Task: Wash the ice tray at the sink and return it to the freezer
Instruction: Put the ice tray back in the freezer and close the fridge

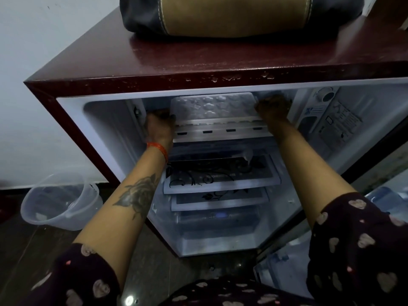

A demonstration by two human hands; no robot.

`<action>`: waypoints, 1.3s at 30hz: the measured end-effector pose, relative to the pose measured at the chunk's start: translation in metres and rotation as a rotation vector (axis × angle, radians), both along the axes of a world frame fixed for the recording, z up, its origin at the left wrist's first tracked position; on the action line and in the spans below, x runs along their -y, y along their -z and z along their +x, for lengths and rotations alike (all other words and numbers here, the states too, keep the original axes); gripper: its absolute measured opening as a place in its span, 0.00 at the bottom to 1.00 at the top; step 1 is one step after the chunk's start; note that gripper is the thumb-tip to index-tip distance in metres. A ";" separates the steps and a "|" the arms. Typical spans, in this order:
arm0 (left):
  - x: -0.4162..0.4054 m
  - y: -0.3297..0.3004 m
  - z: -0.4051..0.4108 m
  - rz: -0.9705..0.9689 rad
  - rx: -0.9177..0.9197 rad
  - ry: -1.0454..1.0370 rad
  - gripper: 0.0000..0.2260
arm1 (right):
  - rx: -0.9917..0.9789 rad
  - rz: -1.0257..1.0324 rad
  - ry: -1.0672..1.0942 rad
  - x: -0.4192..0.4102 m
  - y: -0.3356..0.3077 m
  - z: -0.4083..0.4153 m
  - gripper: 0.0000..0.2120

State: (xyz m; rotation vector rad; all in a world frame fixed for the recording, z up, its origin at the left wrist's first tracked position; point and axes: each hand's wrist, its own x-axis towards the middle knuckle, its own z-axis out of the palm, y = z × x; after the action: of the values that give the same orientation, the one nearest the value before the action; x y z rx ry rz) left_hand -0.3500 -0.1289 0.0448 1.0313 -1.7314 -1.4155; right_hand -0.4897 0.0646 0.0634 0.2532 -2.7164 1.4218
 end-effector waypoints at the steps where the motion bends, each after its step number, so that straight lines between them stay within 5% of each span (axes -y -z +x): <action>1: 0.002 0.001 -0.002 0.002 0.001 -0.008 0.10 | -0.006 0.020 0.000 0.000 0.001 -0.001 0.15; 7: -0.002 -0.001 -0.005 0.012 -0.030 -0.033 0.10 | 0.121 -0.025 -0.077 0.002 0.003 -0.016 0.14; 17: -0.022 0.002 0.009 -0.191 0.095 -0.020 0.15 | -0.009 0.024 -0.142 -0.001 0.012 -0.001 0.05; 22: -0.043 0.010 0.025 -0.272 0.067 0.000 0.16 | -0.135 0.159 -0.164 -0.006 0.014 0.030 0.18; 39: -0.129 0.025 0.126 -0.497 0.160 0.233 0.22 | -0.310 0.177 -0.435 -0.057 0.043 0.166 0.23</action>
State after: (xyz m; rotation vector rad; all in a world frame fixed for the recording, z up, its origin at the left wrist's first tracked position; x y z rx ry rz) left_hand -0.2236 0.0001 0.0194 0.6995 -2.2292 -0.9664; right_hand -0.3241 0.1211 0.0203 1.0358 -2.6198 1.0931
